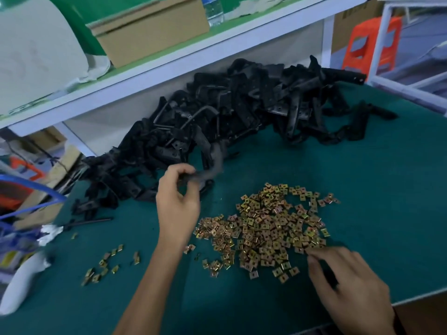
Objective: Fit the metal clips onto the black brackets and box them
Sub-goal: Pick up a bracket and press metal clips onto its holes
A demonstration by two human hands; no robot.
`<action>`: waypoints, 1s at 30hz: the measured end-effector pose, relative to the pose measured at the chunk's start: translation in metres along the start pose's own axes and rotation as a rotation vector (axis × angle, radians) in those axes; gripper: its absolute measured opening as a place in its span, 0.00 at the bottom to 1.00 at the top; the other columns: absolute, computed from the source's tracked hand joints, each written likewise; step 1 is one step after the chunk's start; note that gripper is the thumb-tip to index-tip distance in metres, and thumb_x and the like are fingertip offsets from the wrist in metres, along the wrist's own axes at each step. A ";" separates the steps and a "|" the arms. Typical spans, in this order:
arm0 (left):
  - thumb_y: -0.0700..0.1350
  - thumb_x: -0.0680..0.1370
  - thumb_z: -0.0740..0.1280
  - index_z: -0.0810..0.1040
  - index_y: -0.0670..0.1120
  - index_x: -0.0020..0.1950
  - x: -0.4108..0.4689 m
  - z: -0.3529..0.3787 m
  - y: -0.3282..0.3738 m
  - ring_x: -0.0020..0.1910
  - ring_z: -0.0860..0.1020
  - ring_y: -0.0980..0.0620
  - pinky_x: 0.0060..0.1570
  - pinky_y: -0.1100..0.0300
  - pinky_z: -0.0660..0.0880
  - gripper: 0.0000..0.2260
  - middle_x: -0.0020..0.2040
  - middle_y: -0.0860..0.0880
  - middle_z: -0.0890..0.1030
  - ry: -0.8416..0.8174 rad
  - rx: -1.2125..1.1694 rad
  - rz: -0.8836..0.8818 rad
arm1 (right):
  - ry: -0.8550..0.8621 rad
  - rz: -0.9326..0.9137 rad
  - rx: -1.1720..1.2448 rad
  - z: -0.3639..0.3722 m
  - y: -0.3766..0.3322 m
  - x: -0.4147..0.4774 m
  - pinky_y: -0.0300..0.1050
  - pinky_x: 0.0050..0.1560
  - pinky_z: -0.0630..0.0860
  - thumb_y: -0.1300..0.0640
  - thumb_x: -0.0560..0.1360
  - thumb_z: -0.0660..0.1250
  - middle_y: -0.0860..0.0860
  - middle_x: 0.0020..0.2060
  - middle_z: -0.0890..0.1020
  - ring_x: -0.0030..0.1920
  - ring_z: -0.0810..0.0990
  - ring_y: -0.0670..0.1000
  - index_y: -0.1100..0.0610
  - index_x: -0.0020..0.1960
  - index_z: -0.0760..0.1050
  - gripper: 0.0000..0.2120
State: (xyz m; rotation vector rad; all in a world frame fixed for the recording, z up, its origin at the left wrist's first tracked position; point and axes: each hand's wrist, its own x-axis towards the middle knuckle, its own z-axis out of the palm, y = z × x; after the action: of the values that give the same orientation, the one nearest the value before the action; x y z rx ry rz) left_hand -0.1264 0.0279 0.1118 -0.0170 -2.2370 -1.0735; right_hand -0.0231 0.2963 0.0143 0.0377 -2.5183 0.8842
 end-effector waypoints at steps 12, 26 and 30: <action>0.54 0.80 0.69 0.82 0.53 0.62 -0.173 0.039 0.055 0.54 0.78 0.55 0.53 0.59 0.74 0.13 0.57 0.54 0.81 -0.322 0.164 0.464 | -0.133 0.662 1.072 -0.004 -0.048 0.007 0.44 0.49 0.76 0.58 0.84 0.62 0.40 0.47 0.87 0.49 0.85 0.42 0.33 0.50 0.83 0.20; 0.55 0.81 0.66 0.84 0.55 0.59 -0.065 0.051 -0.044 0.57 0.71 0.46 0.56 0.55 0.66 0.11 0.57 0.50 0.80 -0.343 0.525 -0.157 | -0.260 0.318 0.435 -0.006 -0.042 -0.001 0.37 0.50 0.69 0.24 0.71 0.60 0.23 0.52 0.72 0.52 0.72 0.37 0.20 0.70 0.57 0.28; 0.50 0.79 0.69 0.84 0.54 0.49 -0.059 0.053 -0.038 0.55 0.74 0.49 0.57 0.55 0.68 0.04 0.52 0.53 0.82 -0.328 0.371 -0.202 | -0.260 0.205 0.347 -0.001 -0.043 -0.006 0.30 0.46 0.70 0.32 0.70 0.66 0.27 0.53 0.73 0.49 0.73 0.29 0.20 0.71 0.55 0.33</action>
State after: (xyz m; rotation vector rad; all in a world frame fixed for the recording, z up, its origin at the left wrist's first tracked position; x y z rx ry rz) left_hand -0.1191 0.0547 0.0279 0.2092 -2.7549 -0.7811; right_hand -0.0097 0.2623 0.0370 0.0056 -2.6033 1.4780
